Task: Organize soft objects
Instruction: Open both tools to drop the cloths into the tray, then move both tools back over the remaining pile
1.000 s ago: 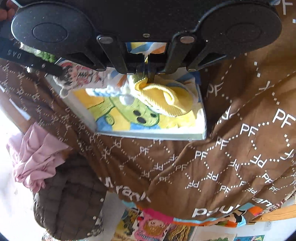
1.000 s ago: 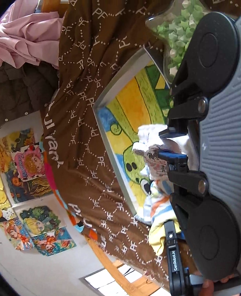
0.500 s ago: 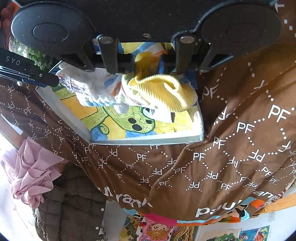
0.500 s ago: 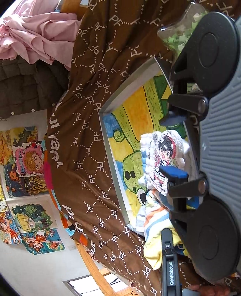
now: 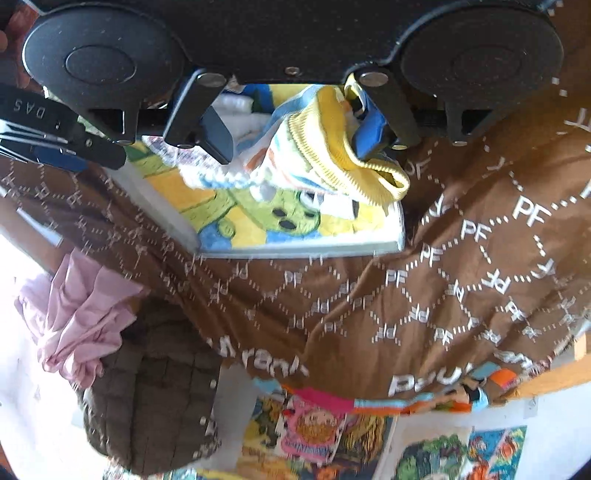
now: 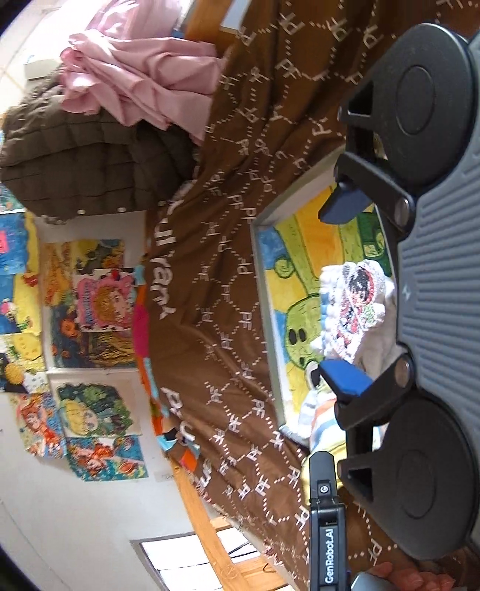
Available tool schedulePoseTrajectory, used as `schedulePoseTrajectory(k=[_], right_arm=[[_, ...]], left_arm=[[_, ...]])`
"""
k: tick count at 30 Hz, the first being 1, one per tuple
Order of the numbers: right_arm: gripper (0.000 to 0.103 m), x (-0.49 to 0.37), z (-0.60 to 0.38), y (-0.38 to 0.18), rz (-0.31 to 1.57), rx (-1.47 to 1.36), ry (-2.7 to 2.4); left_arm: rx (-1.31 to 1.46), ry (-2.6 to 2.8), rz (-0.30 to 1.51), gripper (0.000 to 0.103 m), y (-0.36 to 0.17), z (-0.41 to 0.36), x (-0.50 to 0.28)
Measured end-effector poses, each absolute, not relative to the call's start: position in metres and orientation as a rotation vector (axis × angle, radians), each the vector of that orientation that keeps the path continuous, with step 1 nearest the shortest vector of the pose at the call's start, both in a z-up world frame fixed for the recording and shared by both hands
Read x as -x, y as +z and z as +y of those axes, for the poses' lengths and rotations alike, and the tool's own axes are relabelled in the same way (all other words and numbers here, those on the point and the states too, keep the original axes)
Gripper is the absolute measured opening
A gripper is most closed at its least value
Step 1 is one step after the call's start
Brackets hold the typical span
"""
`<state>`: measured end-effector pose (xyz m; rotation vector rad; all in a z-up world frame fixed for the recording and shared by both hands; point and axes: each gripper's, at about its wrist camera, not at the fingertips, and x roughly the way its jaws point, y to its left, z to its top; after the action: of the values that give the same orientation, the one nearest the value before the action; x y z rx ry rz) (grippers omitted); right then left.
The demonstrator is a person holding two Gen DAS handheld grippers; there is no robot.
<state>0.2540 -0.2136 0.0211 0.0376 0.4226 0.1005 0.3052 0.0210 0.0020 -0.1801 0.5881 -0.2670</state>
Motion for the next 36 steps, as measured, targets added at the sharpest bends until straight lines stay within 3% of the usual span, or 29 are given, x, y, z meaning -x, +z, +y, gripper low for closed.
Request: schedulePoseTrajectory(k=[4, 13, 20, 36], right_arm=[[0.092, -0.234, -0.216, 0.036, 0.386, -0.039, 0.109], [0.102, -0.182, -0.223, 0.058, 0.304, -0.058, 0.100], [0.103, -0.145, -0.233, 0.059, 0.309, -0.111, 0.092], [0.103, -0.075, -0.245, 0.048, 0.343, -0.061, 0.058]], left_arm=[[0.181, -0.274, 0.515, 0.088, 0.017, 0.021, -0.281], [0.148, -0.282, 0.393, 0.101, 0.046, 0.019, -0.228], [0.148, -0.243, 0.346, 0.102, 0.053, 0.019, -0.190], [0.113, -0.261, 0.433, 0.102, 0.026, 0.003, -0.120]])
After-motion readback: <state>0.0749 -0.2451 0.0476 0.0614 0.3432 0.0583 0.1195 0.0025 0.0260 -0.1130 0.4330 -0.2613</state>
